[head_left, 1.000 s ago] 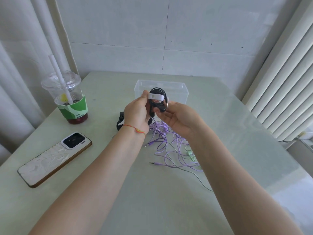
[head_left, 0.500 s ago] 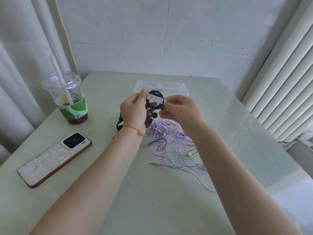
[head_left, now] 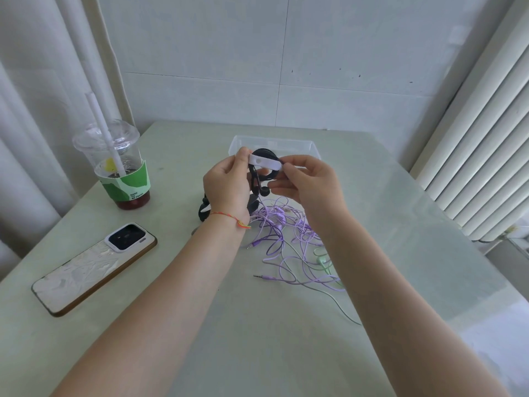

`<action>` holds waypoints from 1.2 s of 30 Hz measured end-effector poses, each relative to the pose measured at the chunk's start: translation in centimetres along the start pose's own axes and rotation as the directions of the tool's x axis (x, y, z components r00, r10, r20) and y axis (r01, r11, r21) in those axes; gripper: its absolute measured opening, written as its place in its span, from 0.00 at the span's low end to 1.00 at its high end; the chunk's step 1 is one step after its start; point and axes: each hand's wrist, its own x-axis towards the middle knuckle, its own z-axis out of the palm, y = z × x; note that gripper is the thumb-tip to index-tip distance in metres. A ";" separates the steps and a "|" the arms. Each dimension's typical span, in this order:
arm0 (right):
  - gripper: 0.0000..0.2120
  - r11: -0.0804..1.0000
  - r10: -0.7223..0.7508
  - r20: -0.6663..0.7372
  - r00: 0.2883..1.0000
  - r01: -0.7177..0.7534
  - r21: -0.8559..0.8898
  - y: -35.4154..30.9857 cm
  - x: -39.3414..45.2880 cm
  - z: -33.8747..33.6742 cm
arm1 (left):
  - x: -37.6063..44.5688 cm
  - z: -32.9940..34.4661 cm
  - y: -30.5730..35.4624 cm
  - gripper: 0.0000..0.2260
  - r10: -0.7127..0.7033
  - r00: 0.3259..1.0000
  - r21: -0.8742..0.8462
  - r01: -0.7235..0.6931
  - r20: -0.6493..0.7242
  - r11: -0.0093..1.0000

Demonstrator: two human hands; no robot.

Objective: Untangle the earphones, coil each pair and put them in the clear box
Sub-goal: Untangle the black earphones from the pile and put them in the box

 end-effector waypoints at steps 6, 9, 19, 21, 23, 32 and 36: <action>0.01 0.981 -0.131 -0.102 0.986 0.114 -0.156 0.3 -0.4 0.7 | 0.1 0.0 -0.3 0.12 -0.126 0.991 -0.084 0.123 -0.034 0.989; 0.03 0.935 -0.244 -0.118 0.963 0.201 -0.292 0.6 -0.5 1.0 | 0.1 -0.1 -0.4 0.12 -0.123 0.991 -0.082 0.118 -0.048 0.990; 0.01 0.976 -0.116 -0.066 0.991 0.102 -0.193 0.5 -0.7 1.2 | 0.1 0.1 -0.4 0.13 -0.171 0.984 -0.140 0.163 -0.043 0.977; 0.01 0.977 -0.100 -0.040 0.994 0.091 -0.191 0.6 -0.7 1.3 | 0.1 0.1 -0.3 0.13 -0.169 0.984 -0.137 0.161 -0.054 0.977; 0.02 0.974 -0.093 -0.033 0.995 0.084 -0.209 0.7 -0.5 1.1 | 0.1 0.0 -0.2 0.13 -0.160 0.986 -0.119 0.154 -0.046 0.981; 0.04 0.993 -0.098 -0.113 0.989 0.090 -0.081 -0.4 0.4 -0.5 | 0.6 -0.5 0.1 0.11 -0.173 0.951 0.001 0.179 0.256 0.984; 0.03 0.991 -0.115 -0.180 0.977 0.101 -0.083 -1.0 0.7 -1.3 | 0.5 -0.6 0.3 0.09 -0.200 0.903 0.053 0.195 0.381 0.979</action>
